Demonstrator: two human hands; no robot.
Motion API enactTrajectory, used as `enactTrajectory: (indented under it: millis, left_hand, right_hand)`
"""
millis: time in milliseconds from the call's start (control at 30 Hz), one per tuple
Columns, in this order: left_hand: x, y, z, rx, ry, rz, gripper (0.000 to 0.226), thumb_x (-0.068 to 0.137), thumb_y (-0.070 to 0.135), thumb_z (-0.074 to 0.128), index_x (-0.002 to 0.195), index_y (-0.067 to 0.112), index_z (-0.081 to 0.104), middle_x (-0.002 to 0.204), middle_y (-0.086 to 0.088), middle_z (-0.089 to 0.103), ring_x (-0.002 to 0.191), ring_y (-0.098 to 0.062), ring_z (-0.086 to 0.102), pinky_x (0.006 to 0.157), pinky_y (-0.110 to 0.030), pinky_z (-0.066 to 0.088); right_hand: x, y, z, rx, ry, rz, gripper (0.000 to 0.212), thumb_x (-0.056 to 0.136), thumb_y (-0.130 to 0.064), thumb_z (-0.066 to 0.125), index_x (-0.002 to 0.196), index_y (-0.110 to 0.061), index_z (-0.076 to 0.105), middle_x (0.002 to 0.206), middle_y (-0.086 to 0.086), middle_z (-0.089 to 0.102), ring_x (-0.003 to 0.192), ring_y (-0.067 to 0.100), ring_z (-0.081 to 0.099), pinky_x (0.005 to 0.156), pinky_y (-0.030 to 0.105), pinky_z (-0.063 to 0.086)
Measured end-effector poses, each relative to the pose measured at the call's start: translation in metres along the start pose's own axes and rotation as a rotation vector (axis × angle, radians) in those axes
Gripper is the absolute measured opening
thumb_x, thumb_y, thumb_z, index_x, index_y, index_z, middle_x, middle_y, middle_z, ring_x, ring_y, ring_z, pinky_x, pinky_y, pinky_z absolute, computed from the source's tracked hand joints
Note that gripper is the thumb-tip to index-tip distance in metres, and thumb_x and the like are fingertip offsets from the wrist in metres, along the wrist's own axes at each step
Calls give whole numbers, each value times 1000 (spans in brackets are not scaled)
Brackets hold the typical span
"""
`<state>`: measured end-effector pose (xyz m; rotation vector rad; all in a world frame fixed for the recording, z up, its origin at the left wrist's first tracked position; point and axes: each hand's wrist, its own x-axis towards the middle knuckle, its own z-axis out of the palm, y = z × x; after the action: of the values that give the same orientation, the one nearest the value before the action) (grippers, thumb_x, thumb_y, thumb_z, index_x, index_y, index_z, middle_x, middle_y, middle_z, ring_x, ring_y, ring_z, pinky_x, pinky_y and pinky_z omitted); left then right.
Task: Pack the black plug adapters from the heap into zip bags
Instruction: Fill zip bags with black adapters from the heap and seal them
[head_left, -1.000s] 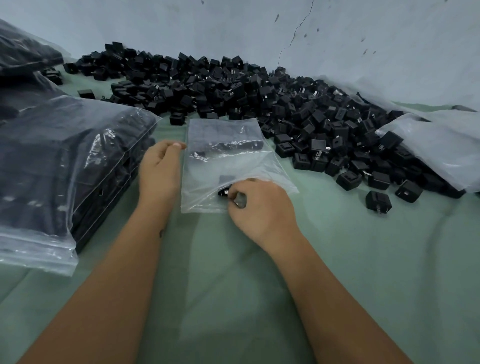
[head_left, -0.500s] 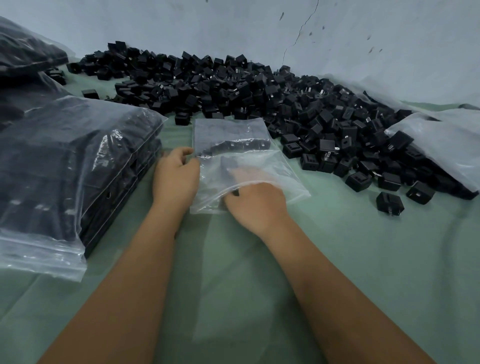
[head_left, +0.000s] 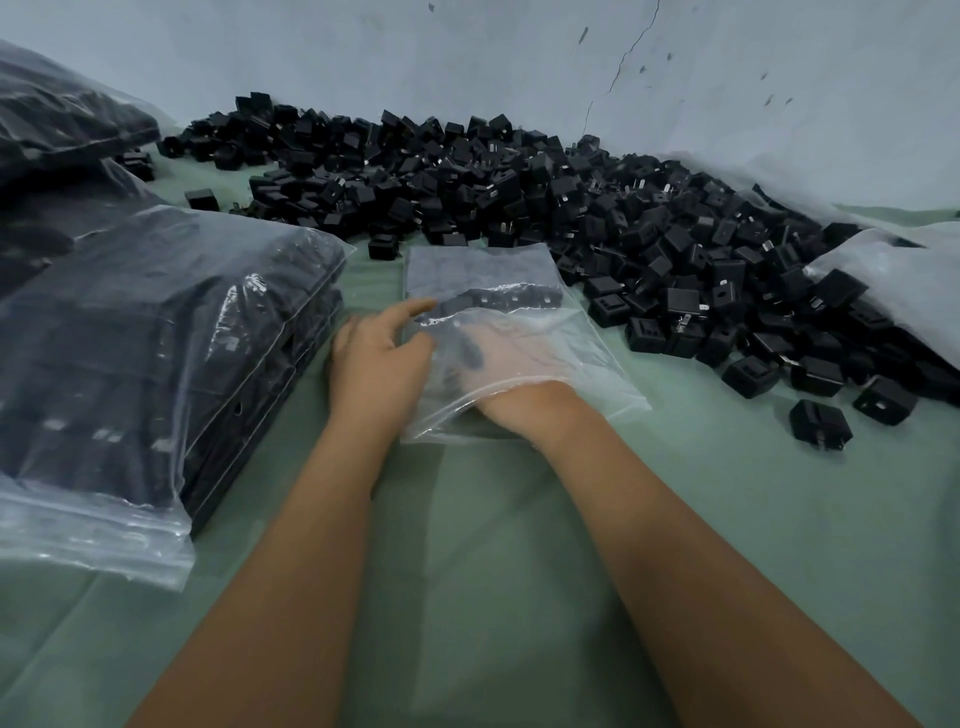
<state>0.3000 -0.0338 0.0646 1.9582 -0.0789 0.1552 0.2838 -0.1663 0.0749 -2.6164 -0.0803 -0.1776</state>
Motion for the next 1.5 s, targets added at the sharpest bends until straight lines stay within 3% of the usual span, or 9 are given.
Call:
enactTrajectory:
  millis: [100,267,467,667,833,1033,1200,1333,1500]
  left_hand:
    - [-1,1,0,212,-50,47,36,87,30,55,110,56,62,140,-2,50,142,-25,25,119,-45,18]
    - [-5,2,-4,343,-154,24,37,88,31,55,87,69,52,159,-3,28,149,-19,8,122,-43,5]
    - [-8,0,-5,491,-186,23,39,86,28,52,110,57,63,161,-5,25,149,-21,7,122,-40,7]
    - [-23,15,-6,-1,4,318,33,86,4,62,79,35,72,127,10,61,119,-2,52,96,-10,37]
    - [-35,27,-3,-55,-254,350,22,87,7,69,90,28,74,90,11,73,84,0,64,82,-17,47]
    - [-32,18,-3,90,-516,254,37,75,37,81,110,39,69,101,11,70,97,-2,62,85,-17,47]
    - [-28,14,-1,35,-450,258,9,83,19,77,86,28,76,81,6,72,63,-2,57,62,-14,43]
    - [-26,12,0,40,-448,237,7,86,24,74,79,26,76,70,7,70,60,-4,55,59,-14,43]
    - [-28,18,0,-2,-468,226,11,82,15,71,87,7,75,79,-21,70,70,-14,56,63,-41,49]
  right_hand:
    - [-14,-1,-4,-78,54,-106,10,90,-29,47,96,-25,53,92,-5,59,85,17,55,77,32,46]
    - [-54,8,-4,-247,80,-155,22,94,-34,42,75,-24,49,85,-4,59,82,19,52,69,27,34]
    - [-81,13,-26,-174,696,-451,17,78,-12,52,65,-8,62,57,2,54,54,21,46,49,34,37]
    - [-74,67,-56,-69,964,225,27,84,-18,49,108,-13,62,106,8,57,100,26,48,84,36,36]
    - [-80,107,-68,-245,601,777,48,86,-25,50,134,-19,46,137,16,38,127,36,29,107,44,18]
    - [-75,96,-57,-146,595,548,30,84,-18,58,113,-23,57,106,5,45,103,28,48,78,36,46]
    - [-73,87,-57,40,694,380,28,82,-15,62,109,-19,56,103,-1,55,103,23,51,75,28,41]
    - [-76,46,-67,164,966,-83,28,77,-12,63,105,-15,60,99,-8,57,93,14,47,77,19,37]
    - [-82,-2,-29,247,635,-355,22,77,-19,55,93,-7,63,89,2,59,84,16,51,74,28,44]
